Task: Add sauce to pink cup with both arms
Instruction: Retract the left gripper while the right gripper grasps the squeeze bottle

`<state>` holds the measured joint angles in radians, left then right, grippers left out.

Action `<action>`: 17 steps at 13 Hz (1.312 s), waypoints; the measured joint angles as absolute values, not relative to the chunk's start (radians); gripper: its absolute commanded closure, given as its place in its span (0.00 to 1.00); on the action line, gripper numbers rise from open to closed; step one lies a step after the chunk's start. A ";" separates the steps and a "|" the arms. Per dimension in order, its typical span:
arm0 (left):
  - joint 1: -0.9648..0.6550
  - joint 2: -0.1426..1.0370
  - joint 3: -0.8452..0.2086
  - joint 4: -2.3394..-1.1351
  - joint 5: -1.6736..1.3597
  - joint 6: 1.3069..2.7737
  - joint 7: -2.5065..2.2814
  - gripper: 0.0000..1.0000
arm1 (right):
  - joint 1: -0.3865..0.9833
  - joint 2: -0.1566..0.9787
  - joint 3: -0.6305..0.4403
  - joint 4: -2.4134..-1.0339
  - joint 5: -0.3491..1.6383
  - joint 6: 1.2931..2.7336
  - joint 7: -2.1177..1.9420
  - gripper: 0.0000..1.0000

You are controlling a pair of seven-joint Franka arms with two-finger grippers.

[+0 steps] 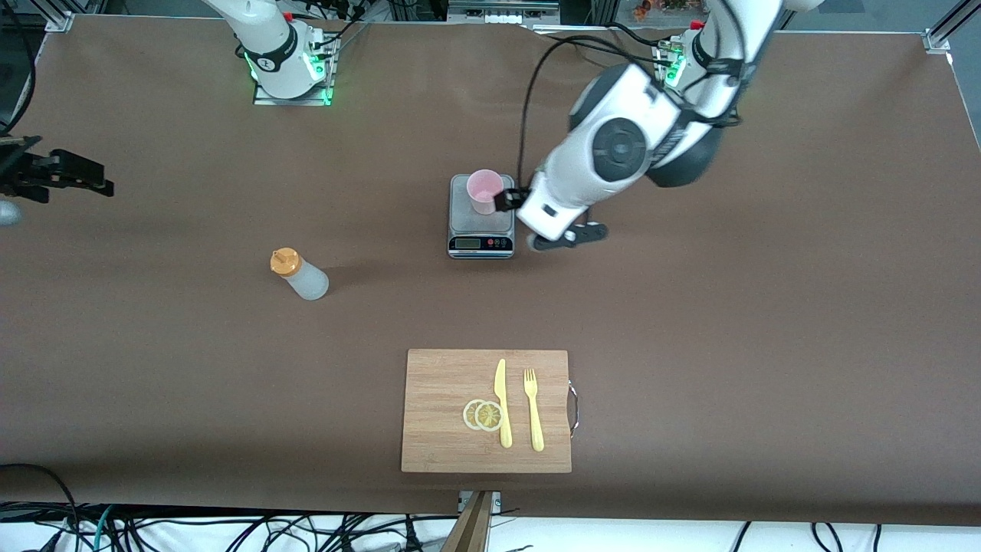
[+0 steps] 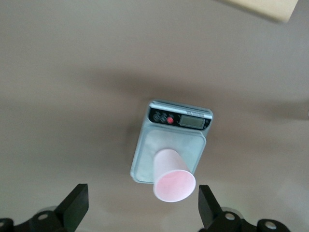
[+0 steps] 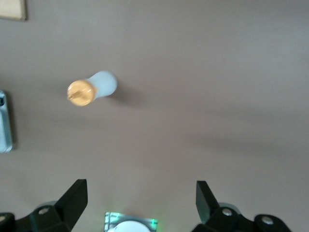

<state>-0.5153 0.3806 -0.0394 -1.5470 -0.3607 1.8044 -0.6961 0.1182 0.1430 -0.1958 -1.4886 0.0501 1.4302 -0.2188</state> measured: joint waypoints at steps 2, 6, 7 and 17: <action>-0.449 0.352 -0.007 -1.509 -0.301 1.728 -0.598 0.00 | 0.145 0.184 -0.194 -1.498 0.078 1.410 -0.266 0.00; -0.275 0.294 0.002 -1.499 -0.148 1.647 -0.350 0.00 | 0.144 0.254 -0.201 -1.597 0.177 1.523 -0.555 0.00; -0.221 0.280 0.003 -1.499 -0.121 1.631 -0.274 0.00 | 0.142 0.261 -0.206 -1.638 0.201 1.591 -0.670 0.00; 0.037 0.176 0.002 -1.497 -0.098 1.547 -0.038 0.00 | 0.042 0.388 -0.219 -1.852 0.651 1.880 -1.563 0.00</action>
